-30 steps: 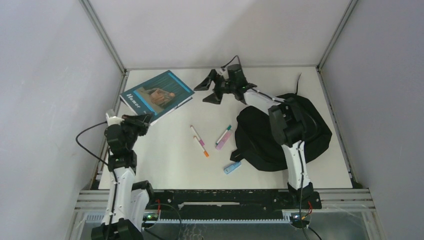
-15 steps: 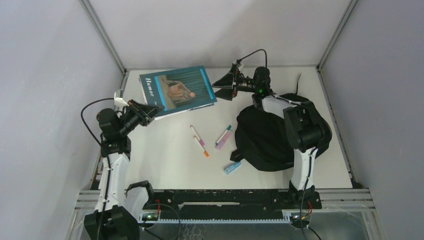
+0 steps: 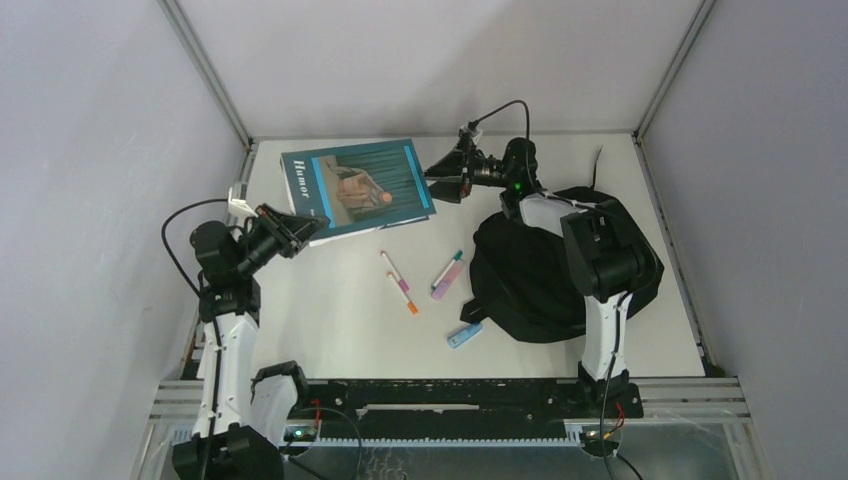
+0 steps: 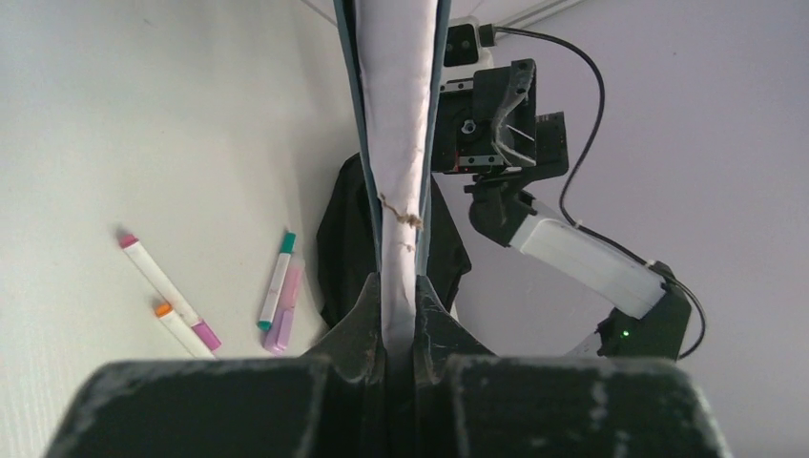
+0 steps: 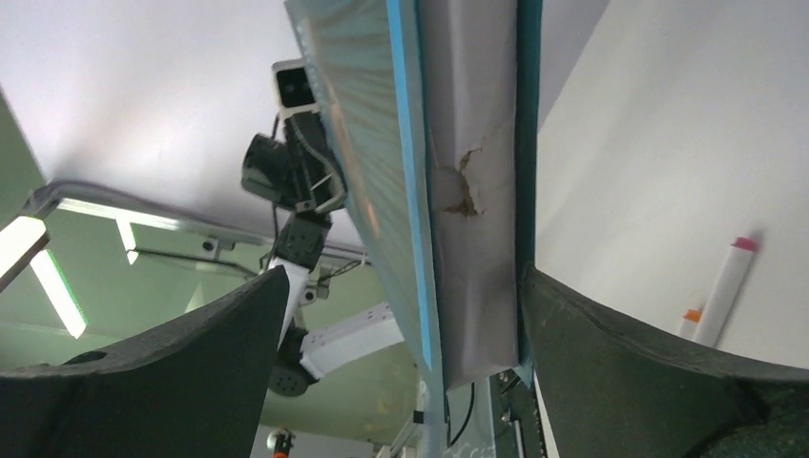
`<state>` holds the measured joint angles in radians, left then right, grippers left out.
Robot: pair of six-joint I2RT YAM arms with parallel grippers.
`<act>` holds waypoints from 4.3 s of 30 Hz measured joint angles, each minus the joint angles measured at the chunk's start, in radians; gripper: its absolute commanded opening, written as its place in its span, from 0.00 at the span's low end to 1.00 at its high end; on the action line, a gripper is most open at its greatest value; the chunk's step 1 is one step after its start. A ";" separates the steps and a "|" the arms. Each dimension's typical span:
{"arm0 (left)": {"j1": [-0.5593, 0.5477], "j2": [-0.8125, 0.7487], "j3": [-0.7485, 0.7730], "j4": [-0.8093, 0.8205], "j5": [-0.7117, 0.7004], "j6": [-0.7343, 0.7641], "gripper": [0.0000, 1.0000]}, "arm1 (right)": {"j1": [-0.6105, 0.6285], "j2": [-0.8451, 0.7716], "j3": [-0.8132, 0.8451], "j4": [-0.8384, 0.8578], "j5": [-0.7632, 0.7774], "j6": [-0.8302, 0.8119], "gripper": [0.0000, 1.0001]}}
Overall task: Pack the student bag
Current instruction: Pick up the book from the center of the board, then place the book in the student bag.
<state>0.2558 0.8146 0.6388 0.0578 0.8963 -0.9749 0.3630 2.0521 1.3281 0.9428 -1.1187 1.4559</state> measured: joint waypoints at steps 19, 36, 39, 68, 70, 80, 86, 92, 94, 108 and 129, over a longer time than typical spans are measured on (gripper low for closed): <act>-0.001 -0.040 0.068 -0.084 0.057 0.041 0.00 | 0.039 0.030 0.008 0.150 0.020 0.093 0.89; -0.001 -0.045 0.069 -0.076 0.093 0.031 0.94 | 0.078 0.078 0.055 0.369 -0.015 0.313 0.33; -0.001 -0.047 0.071 -0.079 0.095 0.041 1.00 | 0.070 0.071 0.035 0.370 -0.019 0.316 0.30; -0.001 0.005 0.084 -0.049 0.057 -0.056 0.00 | 0.112 -0.213 -0.106 -0.216 0.019 -0.191 0.74; -0.002 0.003 0.108 -0.070 0.047 -0.054 0.00 | 0.115 -0.295 -0.079 -0.486 0.113 -0.367 0.79; 0.000 -0.021 0.174 -0.261 -0.087 0.051 0.00 | 0.058 -0.623 -0.078 -1.337 0.735 -0.869 0.82; 0.000 -0.022 0.151 -0.289 -0.098 0.060 0.00 | 0.072 -0.787 -0.270 -1.517 0.929 -0.986 0.77; -0.017 -0.020 0.041 -0.277 -0.085 0.058 0.00 | 0.097 -0.777 -0.327 -1.587 0.950 -1.061 0.67; -0.031 -0.018 0.009 -0.282 -0.082 0.058 0.00 | 0.102 -0.763 -0.329 -1.594 0.963 -1.073 0.61; -0.078 -0.037 -0.022 -0.266 -0.082 0.054 0.00 | 0.136 -0.698 -0.329 -1.583 1.009 -1.104 0.70; -0.287 -0.036 -0.048 -0.193 -0.175 -0.058 0.00 | 0.058 -0.971 -0.329 -1.617 1.144 -1.071 0.00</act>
<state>-0.0311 0.7788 0.5907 -0.1356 0.7212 -1.0328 0.4210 1.0809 0.9989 -0.6746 0.0250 0.3847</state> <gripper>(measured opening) 0.074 0.014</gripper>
